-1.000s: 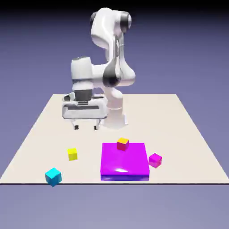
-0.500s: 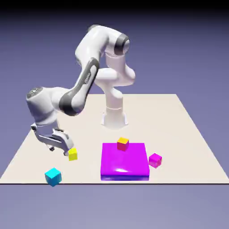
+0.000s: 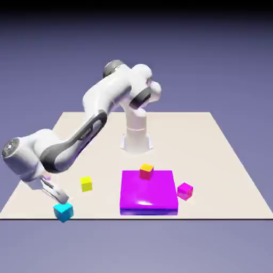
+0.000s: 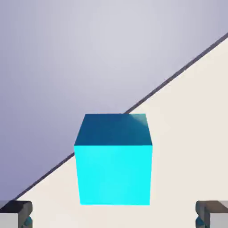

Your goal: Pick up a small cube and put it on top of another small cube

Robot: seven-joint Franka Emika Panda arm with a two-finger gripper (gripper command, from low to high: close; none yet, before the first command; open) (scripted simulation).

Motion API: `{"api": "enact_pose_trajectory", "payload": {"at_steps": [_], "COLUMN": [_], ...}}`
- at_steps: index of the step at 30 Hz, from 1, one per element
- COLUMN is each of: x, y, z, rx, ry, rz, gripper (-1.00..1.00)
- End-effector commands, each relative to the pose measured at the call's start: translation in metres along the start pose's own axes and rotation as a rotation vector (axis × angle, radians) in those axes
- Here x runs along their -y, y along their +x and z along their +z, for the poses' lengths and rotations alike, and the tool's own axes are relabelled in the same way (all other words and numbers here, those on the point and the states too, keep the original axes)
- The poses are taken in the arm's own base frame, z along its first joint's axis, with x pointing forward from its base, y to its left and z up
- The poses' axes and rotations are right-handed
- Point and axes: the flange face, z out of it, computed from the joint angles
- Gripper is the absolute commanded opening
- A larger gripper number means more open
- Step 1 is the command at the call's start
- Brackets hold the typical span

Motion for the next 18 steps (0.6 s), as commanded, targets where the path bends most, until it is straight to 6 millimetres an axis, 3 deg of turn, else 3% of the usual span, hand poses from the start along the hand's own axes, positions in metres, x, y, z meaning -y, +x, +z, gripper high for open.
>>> {"api": "enact_pose_trajectory", "payload": {"at_steps": [1,2,5,6,7,10,14,18], "x": [0.001,0.001,0.007,0.007,0.007,0.001,-0.014,-0.022], "y": [0.0,0.0,0.007,0.007,0.007,0.0,-0.021,-0.057], "z": [0.001,0.001,0.069,0.069,0.069,0.002,0.014,0.025], "rx": [0.001,0.001,0.002,0.002,0.002,0.005,0.094,0.162], "ry": [-0.007,-0.007,-0.006,-0.006,-0.006,-0.005,0.011,0.007], "rz": [-0.001,-0.001,-0.001,-0.001,-0.001,0.001,0.024,0.017], "gripper": [0.0,0.0,0.0,-1.0,-1.0,-1.0,-1.0,-1.0]}}
